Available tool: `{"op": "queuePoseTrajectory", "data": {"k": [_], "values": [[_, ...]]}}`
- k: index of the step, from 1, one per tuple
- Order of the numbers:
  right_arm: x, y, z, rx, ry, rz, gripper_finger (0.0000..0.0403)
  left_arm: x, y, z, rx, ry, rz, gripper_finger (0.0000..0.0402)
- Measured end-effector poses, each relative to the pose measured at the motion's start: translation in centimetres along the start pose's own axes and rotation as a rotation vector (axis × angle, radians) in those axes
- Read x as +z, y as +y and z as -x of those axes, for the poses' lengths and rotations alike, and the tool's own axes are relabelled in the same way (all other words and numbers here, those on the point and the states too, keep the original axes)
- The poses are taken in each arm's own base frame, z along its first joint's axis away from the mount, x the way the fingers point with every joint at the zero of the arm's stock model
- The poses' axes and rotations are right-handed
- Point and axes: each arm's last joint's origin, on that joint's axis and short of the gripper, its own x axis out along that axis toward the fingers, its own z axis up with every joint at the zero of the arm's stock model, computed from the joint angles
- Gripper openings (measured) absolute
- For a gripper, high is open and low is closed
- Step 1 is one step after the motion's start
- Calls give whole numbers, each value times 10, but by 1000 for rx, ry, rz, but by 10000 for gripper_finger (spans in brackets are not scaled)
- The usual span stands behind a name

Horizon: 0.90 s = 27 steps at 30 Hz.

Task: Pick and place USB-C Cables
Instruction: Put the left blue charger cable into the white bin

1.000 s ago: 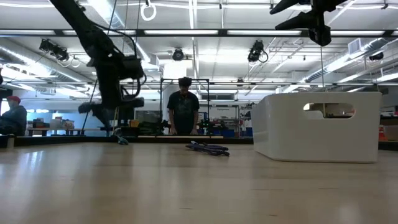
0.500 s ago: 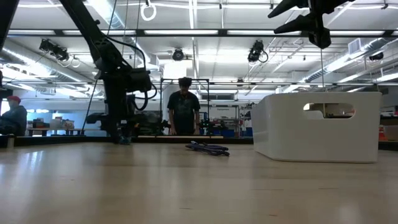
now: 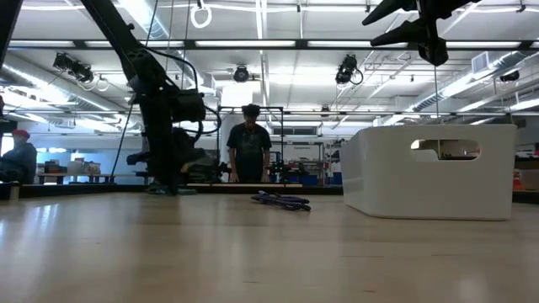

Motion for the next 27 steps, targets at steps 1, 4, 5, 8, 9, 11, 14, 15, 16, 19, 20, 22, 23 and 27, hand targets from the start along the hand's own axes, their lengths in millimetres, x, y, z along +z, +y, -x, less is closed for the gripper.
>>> {"op": "queuePoseTrajectory", "data": {"k": [1,4,5,8,9,11,14,15,16,19,20,22,23,27], "values": [[0,0,0,-1,0,0,157,-1,-2,4,-30,23,-32,24],[2,-3,3,-12,-4,-21,157,0,-7,25,-106,27,-126,24],[3,-4,5,-25,-5,-31,156,3,-11,35,-130,-5,-151,24],[4,-11,12,-73,-5,-58,153,2,-21,63,-205,-60,-218,24],[4,-14,15,-89,-4,-67,152,2,-27,72,-246,-90,-227,24],[5,-19,20,-114,3,-89,149,2,-42,94,-357,-164,-216,24],[7,-25,27,-136,15,-105,147,-4,-66,120,-527,-251,-213,24],[7,-26,29,-140,20,-104,147,-7,-76,128,-575,-278,-220,24],[8,-27,31,-141,20,-104,146,-10,-85,136,-620,-307,-226,24],[9,-29,34,-138,23,-75,146,-19,-116,160,-762,-387,-263,24],[9,-29,34,-134,30,-54,146,-23,-125,167,-798,-407,-278,24],[8,-29,35,-128,59,-6,146,-32,-145,179,-862,-445,-276,24],[7,-30,35,-126,74,18,146,-36,-154,184,-885,-463,-257,24],[6,-34,40,-131,120,53,146,-47,-187,199,-931,-477,-163,24]]}}
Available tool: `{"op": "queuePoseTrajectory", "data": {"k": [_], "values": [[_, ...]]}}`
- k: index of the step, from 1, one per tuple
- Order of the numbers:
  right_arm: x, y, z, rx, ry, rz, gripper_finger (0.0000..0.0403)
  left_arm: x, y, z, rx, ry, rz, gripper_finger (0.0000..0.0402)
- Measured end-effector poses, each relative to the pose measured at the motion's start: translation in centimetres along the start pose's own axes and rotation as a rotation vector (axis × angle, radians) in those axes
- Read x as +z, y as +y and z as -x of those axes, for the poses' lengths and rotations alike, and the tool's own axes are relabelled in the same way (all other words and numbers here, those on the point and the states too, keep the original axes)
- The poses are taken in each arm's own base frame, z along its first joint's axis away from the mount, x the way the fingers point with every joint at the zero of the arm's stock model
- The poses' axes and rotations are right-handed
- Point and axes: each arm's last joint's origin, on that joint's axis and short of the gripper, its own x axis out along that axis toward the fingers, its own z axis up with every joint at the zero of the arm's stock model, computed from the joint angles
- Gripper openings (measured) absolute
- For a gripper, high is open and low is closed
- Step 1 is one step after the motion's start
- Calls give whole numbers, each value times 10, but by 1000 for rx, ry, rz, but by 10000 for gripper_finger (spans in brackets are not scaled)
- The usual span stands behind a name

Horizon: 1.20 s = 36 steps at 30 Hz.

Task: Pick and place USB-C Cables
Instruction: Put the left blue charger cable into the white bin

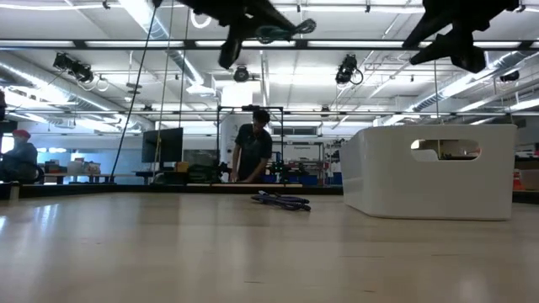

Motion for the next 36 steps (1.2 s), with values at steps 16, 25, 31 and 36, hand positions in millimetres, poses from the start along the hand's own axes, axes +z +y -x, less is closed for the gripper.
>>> {"op": "queuePoseTrajectory", "data": {"k": [16,25,31,36], "values": [[21,-20,51,42,-114,-19,146,-30,-39,-138,260,142,352,31],[21,-21,52,44,-116,8,146,-57,-26,-182,335,188,453,28],[21,-21,52,43,-117,26,146,-67,-17,-180,442,230,525,36],[21,-21,52,42,-116,37,146,-68,-15,-179,469,231,544,40]]}}
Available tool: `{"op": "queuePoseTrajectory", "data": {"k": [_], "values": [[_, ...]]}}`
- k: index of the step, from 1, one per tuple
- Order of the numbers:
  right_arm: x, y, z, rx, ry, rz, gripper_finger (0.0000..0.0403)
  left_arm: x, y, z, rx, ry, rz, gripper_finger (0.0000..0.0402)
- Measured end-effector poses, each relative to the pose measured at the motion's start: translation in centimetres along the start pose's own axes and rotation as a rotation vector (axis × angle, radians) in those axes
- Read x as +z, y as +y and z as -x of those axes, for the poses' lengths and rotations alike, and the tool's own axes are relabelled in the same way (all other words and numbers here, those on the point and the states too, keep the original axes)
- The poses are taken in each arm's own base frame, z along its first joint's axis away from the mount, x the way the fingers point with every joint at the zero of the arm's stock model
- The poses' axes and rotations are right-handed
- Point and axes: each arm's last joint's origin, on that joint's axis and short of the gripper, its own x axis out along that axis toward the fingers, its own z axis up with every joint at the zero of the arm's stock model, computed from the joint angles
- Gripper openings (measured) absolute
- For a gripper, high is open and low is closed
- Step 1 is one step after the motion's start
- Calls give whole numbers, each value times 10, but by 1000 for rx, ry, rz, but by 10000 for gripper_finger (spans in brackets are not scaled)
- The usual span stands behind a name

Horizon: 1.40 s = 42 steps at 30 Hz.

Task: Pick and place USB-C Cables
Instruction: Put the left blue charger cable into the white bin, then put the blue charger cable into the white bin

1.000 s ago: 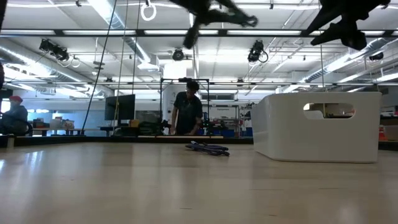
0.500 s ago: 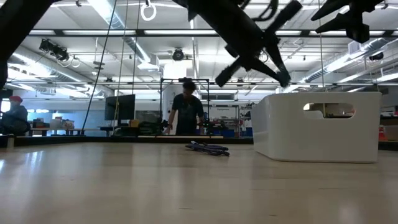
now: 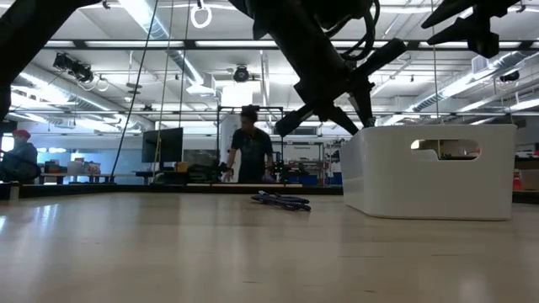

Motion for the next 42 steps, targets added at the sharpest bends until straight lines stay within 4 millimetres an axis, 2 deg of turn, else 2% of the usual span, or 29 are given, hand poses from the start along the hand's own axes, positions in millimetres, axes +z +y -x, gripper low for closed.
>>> {"op": "queuePoseTrajectory", "data": {"k": [4,12,15,18,21,23,26,31,34,39,42], "values": [[0,0,0,0,0,0,146,-1,0,0,-1,27,14,59],[0,0,0,1,-1,0,146,0,3,0,19,58,16,131],[0,0,0,7,5,7,146,7,0,6,-20,114,-59,152],[0,0,0,16,14,12,146,20,-12,29,-103,123,-167,163],[-1,1,0,30,30,32,146,32,-26,61,-172,92,-287,162],[-1,1,0,37,39,33,146,40,-32,84,-189,60,-367,158],[-1,1,0,40,41,33,146,47,-31,117,-128,8,-443,149],[-2,2,-1,46,51,34,146,54,-9,161,137,-64,-525,140],[-3,4,-3,67,83,36,146,56,8,179,320,-70,-575,137],[-6,6,-11,33,122,11,146,66,37,185,546,139,-733,129],[-9,2,-19,-104,107,-33,146,72,50,174,594,185,-774,124]]}}
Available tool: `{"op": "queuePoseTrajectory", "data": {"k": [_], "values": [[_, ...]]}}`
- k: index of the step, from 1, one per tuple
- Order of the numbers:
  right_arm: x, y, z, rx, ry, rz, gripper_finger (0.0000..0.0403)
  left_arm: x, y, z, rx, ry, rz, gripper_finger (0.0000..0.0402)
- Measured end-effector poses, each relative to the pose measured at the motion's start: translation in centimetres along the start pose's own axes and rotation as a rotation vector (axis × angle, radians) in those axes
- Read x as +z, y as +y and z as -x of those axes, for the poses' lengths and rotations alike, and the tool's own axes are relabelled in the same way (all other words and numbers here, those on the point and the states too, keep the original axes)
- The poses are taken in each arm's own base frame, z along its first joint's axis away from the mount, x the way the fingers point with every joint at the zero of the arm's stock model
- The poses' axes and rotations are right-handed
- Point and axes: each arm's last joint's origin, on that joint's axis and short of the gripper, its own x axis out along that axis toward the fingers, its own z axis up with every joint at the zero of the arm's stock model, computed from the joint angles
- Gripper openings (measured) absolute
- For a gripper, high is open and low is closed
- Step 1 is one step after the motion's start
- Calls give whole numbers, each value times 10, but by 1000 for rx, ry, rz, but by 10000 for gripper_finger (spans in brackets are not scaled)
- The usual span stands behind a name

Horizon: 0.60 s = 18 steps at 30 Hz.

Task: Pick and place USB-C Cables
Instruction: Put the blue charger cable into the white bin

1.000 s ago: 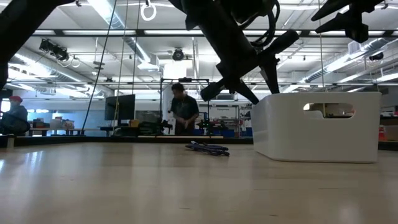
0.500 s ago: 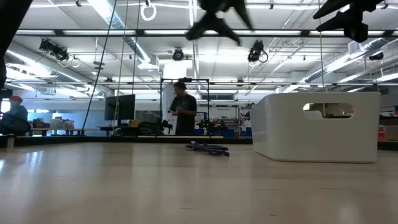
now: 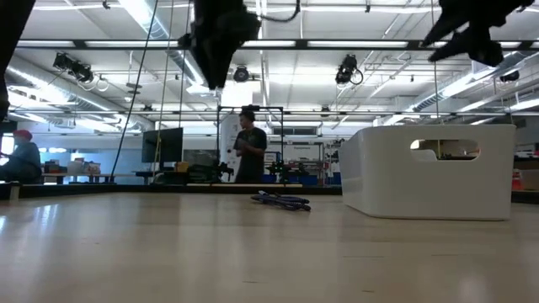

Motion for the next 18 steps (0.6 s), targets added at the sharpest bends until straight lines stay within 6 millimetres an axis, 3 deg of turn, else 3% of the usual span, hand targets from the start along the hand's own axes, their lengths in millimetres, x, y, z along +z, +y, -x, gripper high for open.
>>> {"op": "queuePoseTrajectory", "data": {"k": [7,14,18], "values": [[4,-24,-36,-443,106,-42,146,-9,3,-45,62,86,-58,117],[37,-64,-91,-569,329,-32,146,-22,-10,-76,34,62,-76,117],[53,-101,-119,-608,429,-6,146,-27,-23,-72,-157,-60,-96,116]]}}
